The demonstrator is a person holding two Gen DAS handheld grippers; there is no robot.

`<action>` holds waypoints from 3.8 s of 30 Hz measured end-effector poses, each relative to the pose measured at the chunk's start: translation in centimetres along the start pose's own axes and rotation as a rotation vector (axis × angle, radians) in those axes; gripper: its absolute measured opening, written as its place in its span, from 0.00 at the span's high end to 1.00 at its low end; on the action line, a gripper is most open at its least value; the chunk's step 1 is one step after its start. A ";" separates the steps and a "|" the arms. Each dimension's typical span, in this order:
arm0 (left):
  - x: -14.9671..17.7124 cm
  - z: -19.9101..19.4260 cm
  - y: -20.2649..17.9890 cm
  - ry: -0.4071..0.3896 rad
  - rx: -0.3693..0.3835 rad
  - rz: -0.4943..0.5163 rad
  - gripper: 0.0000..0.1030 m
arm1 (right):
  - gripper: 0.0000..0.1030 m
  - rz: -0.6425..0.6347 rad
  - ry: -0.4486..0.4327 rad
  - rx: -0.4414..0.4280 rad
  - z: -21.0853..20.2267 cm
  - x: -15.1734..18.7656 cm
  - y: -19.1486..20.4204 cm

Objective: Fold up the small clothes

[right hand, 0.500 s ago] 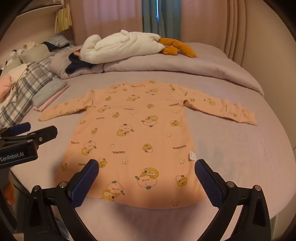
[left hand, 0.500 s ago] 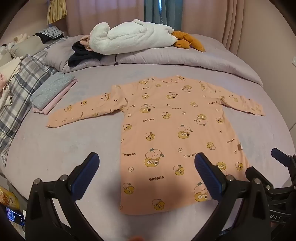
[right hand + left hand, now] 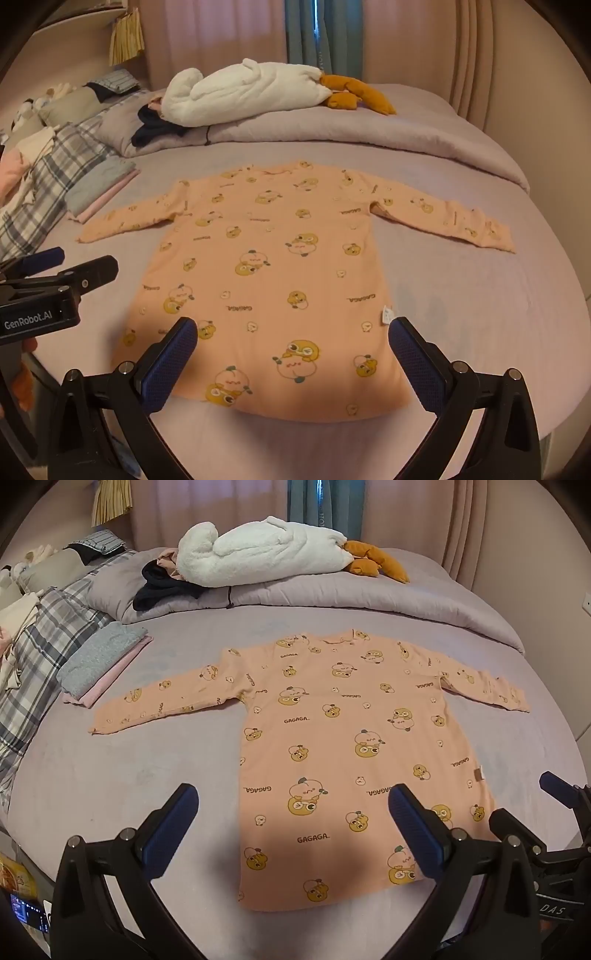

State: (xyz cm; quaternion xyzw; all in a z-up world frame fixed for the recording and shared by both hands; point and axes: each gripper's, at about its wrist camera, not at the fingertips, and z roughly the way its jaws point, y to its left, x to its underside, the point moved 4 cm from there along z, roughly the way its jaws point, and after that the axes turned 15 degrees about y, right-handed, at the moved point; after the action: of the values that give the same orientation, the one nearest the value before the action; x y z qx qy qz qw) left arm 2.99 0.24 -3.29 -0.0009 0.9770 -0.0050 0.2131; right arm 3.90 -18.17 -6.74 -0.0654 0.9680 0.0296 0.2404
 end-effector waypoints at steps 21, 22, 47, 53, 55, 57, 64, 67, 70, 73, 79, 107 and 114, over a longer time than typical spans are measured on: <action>0.3 0.5 -0.4 0.014 0.013 -0.004 0.00 | 0.01 0.000 0.007 -0.004 0.2 0.1 0.1; 0.3 0.5 -0.4 0.015 0.013 -0.005 0.00 | 0.01 0.000 0.007 -0.005 0.2 0.1 0.0; 0.6 0.5 -0.9 0.023 0.011 0.004 0.00 | 0.01 0.000 0.009 -0.007 0.4 0.6 0.2; 0.6 0.5 -0.9 0.023 0.011 0.004 0.00 | 0.01 0.000 0.009 -0.006 0.3 0.5 0.2; 0.6 0.5 -0.9 0.023 0.011 0.005 0.00 | 0.01 0.001 0.009 -0.007 0.3 0.5 0.2; 0.7 0.7 -1.1 0.022 0.010 0.008 0.00 | 0.01 0.001 0.009 -0.007 0.3 0.5 0.2; 0.6 0.8 -1.2 0.026 0.009 0.014 0.00 | 0.01 0.002 0.009 -0.006 0.4 0.6 0.2; 0.6 0.8 -1.2 0.027 0.009 0.014 0.00 | 0.01 0.003 0.010 -0.006 0.4 0.6 0.3; 0.6 0.8 -1.1 0.027 0.008 0.014 0.00 | 0.01 0.002 0.010 -0.007 0.4 0.7 0.3; 0.6 0.8 -1.1 0.027 0.008 0.014 0.00 | 0.01 0.003 0.011 -0.007 0.4 0.6 0.3; 0.6 0.8 -1.1 0.027 0.008 0.014 0.00 | 0.01 0.004 0.015 -0.008 0.4 0.6 0.3; 1.2 6.5 0.9 0.230 0.377 -0.218 0.00 | 0.01 0.489 0.086 -0.432 6.0 2.7 -11.7; 0.0 8.6 0.5 0.243 0.329 -0.185 0.00 | 0.01 0.658 -0.005 -0.343 7.4 1.5 -20.0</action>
State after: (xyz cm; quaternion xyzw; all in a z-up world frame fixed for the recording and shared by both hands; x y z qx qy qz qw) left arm 6.57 0.67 -11.16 -0.0554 0.9773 -0.1840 0.0896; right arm 8.84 -37.49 -14.44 0.2100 0.9177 0.2672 0.2057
